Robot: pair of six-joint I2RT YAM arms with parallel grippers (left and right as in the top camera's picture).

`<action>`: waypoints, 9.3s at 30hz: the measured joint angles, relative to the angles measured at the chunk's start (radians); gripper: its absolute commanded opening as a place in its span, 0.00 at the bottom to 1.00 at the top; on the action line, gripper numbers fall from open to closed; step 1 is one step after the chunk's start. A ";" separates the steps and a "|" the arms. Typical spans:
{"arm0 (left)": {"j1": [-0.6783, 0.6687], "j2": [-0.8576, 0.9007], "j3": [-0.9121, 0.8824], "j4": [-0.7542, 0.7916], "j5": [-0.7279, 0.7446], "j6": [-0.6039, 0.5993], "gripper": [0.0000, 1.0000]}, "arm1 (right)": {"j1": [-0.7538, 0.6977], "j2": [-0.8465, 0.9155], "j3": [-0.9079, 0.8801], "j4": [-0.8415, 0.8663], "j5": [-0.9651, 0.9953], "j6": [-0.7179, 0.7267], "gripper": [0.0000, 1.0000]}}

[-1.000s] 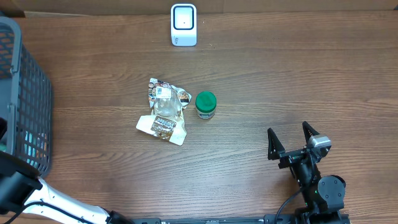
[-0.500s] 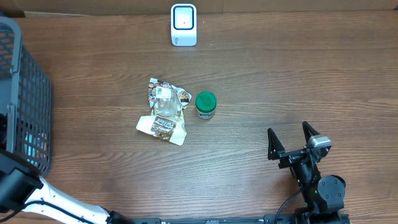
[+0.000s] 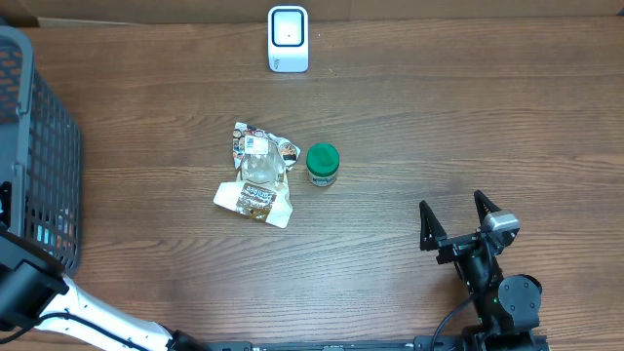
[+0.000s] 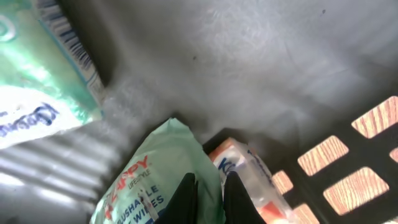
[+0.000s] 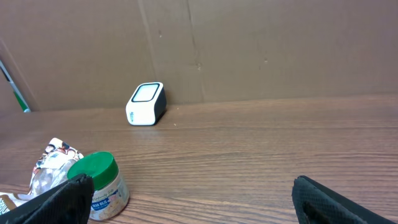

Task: Scan the item barcode
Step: 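Move the left gripper back into the basket toward the tissue packs, then lower the left gripper onto the teal tissue pack and grasp it, then carry the tissue pack with the left gripper right of the jar, then release the tissue pack and withdraw the left gripper to the basket, then reach into the basket with the left gripper and grasp the orange packet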

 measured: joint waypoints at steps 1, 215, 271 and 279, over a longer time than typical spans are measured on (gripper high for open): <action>0.000 0.001 0.018 -0.018 -0.007 -0.006 0.04 | 0.000 0.000 0.000 0.000 0.000 0.000 1.00; -0.719 -0.363 0.723 -0.311 -0.274 -0.464 1.00 | 0.000 0.000 0.000 0.000 0.000 0.000 1.00; 0.064 -0.356 -0.486 0.525 0.066 0.212 0.92 | 0.000 0.000 0.000 0.000 0.000 0.000 1.00; 0.064 -0.283 -0.491 0.537 0.076 0.226 0.76 | 0.000 0.000 0.000 0.000 0.000 0.000 1.00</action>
